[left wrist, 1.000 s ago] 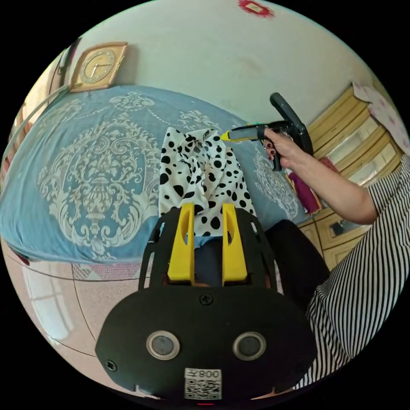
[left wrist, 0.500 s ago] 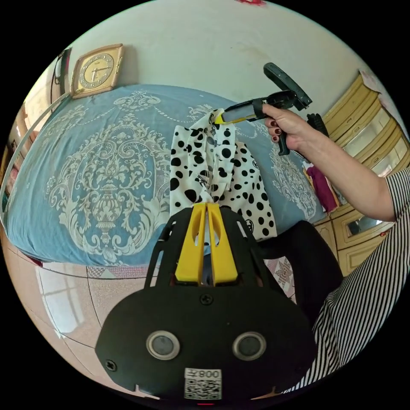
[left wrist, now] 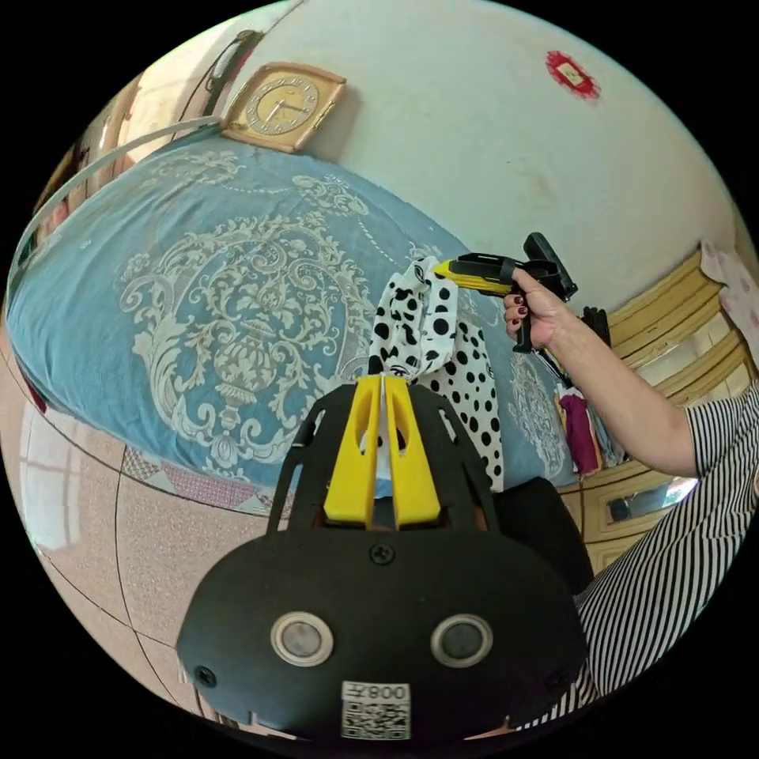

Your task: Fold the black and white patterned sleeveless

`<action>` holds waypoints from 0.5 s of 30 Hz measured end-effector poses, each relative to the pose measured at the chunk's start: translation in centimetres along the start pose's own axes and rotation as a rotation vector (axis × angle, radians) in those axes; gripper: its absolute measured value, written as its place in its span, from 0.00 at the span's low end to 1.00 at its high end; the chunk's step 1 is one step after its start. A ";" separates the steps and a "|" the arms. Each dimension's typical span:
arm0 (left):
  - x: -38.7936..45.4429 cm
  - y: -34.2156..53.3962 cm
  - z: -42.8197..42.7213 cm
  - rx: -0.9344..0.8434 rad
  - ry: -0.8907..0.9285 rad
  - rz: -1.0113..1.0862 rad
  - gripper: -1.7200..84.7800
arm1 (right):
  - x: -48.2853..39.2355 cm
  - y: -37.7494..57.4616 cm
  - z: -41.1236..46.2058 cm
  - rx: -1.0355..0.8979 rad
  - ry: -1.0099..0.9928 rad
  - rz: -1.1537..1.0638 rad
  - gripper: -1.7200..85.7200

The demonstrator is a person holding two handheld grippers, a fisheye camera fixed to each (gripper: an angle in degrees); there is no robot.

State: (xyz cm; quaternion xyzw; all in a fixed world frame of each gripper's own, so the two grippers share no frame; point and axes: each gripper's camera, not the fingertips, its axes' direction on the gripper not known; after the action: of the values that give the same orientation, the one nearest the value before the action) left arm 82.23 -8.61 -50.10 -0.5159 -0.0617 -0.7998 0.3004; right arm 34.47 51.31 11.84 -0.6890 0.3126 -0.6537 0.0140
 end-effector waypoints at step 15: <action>7.0 -6.4 5.8 -0.167 -0.065 0.188 0.02 | 1.6 12.3 -0.5 -0.006 0.089 -0.029 0.02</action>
State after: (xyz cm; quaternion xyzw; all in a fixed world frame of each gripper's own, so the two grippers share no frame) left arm 81.34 -3.94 -40.02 -0.5683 0.0441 -0.7533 0.3280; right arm 28.86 40.87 8.09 -0.6636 0.3048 -0.6830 -0.0115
